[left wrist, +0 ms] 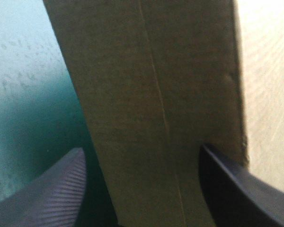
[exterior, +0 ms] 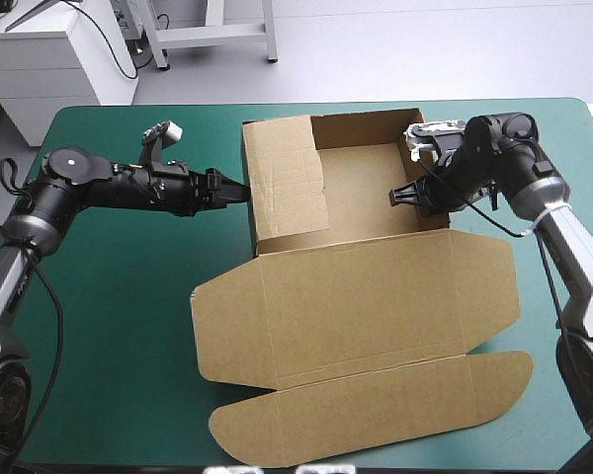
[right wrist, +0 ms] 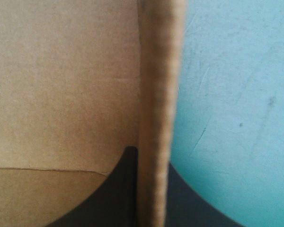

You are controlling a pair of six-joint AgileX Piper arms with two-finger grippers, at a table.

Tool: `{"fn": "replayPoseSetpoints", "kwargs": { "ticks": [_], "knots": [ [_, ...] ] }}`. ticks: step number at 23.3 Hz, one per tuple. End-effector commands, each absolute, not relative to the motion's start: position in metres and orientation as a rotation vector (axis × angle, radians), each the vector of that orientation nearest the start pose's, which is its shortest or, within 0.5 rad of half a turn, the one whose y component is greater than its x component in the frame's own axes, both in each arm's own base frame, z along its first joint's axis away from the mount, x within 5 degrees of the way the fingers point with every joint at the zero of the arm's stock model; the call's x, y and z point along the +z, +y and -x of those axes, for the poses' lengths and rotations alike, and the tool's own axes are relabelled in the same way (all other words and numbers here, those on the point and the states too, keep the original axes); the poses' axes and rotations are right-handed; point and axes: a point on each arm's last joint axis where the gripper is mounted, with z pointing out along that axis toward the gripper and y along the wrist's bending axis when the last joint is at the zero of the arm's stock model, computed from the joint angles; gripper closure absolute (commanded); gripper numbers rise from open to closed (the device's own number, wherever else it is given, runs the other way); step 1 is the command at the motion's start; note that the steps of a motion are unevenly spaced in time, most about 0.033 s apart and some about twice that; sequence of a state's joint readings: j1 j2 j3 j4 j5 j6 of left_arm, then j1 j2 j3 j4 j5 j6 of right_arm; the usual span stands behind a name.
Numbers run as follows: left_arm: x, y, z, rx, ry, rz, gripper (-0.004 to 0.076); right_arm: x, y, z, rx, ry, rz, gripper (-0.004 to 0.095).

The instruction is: Fold the box

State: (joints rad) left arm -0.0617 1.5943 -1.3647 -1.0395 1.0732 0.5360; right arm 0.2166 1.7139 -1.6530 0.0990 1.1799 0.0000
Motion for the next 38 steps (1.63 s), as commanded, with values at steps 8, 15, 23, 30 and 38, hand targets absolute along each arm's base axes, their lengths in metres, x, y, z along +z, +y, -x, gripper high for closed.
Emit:
{"fn": "replayPoseSetpoints", "kwargs": {
  "ticks": [8,15,23,30,38],
  "knots": [
    [0.386,-0.102,-0.313,-1.470,2.159,-0.209,0.0115,0.368,0.087,-0.347,0.230,2.625,0.269,0.0912],
    [0.387,-0.103,-0.312,-1.498,2.148,-0.209,0.0115,0.367,0.086,-0.346,0.226,2.636,0.272,0.0912],
    [0.381,-0.101,-0.318,-1.440,2.156,-0.208,0.0115,0.369,0.087,-0.349,0.233,2.609,0.237,0.0912],
    [0.368,-0.127,-0.318,-0.999,2.403,-0.044,0.0171,0.385,0.102,-0.343,0.080,2.476,0.260,0.0912],
    [0.368,-0.151,-0.310,-0.838,2.402,0.048,0.0237,0.414,0.115,-0.333,0.086,2.387,0.276,0.0912]
  ]
}}
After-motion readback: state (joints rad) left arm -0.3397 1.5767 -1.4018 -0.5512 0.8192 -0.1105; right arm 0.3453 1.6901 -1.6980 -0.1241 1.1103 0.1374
